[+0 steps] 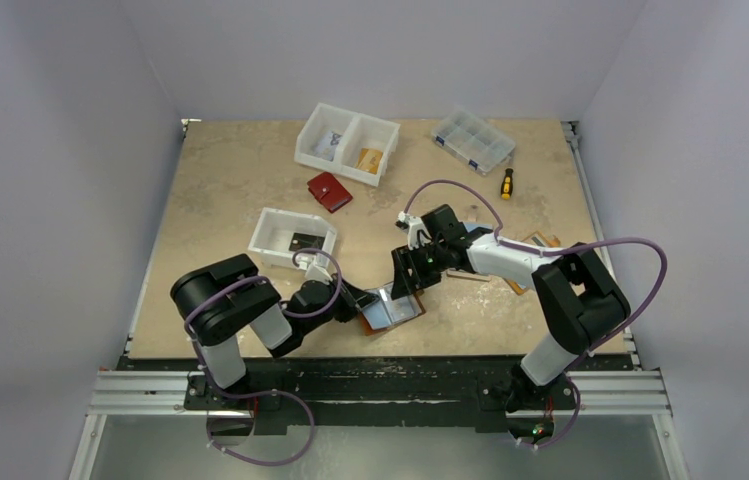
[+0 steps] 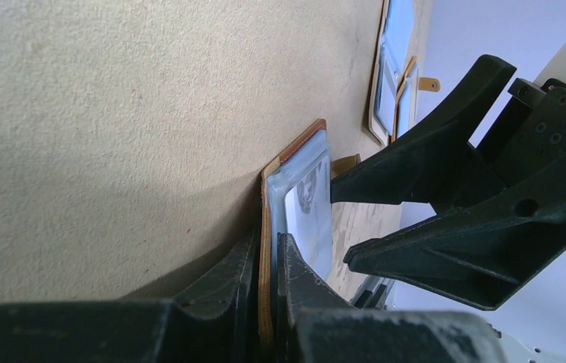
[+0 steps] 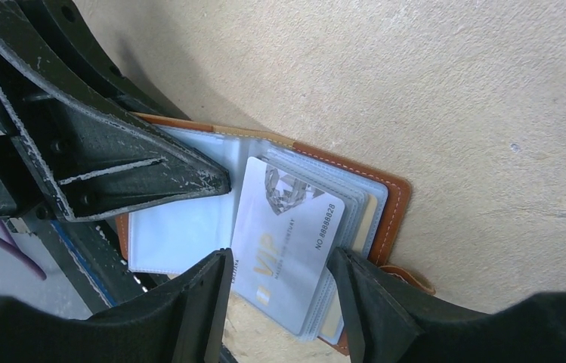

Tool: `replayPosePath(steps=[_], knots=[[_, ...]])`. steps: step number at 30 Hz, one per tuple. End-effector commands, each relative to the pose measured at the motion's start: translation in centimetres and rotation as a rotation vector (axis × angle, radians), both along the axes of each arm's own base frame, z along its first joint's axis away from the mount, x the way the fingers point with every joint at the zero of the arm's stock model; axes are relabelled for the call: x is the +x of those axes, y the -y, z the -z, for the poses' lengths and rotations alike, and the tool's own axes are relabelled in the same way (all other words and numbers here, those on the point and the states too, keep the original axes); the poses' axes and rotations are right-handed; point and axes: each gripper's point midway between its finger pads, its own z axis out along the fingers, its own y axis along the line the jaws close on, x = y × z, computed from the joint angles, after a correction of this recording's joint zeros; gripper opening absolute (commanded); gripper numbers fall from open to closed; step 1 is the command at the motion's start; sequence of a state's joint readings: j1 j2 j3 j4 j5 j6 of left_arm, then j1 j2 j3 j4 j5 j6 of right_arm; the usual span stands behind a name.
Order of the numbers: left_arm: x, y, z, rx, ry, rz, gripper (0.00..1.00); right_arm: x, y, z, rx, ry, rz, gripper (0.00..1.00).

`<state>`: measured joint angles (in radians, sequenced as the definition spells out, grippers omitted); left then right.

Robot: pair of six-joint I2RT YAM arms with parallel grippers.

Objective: Take the credit cards out of the card holder
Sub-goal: Remove the credit card from the card holder.

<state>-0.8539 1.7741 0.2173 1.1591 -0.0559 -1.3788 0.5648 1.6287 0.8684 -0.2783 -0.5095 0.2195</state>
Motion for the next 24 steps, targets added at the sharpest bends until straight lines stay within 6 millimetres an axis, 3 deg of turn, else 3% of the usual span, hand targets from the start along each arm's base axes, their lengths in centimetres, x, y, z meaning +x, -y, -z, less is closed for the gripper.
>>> replayPosePath(steps=[1, 14, 24], knots=[[0.3, 0.6, -0.6, -0.040, 0.005, 0.004, 0.00, 1.5, 0.7, -0.3, -0.055, 0.085, 0.013, 0.61], [0.3, 0.8, -0.5, -0.063, 0.001, 0.018, 0.00, 2.3, 0.9, -0.9, -0.066, 0.138, 0.012, 0.62], [0.3, 0.9, -0.4, -0.070, 0.000, 0.022, 0.00, 1.0, 0.1, -0.6, -0.033, 0.096, -0.033, 0.62]])
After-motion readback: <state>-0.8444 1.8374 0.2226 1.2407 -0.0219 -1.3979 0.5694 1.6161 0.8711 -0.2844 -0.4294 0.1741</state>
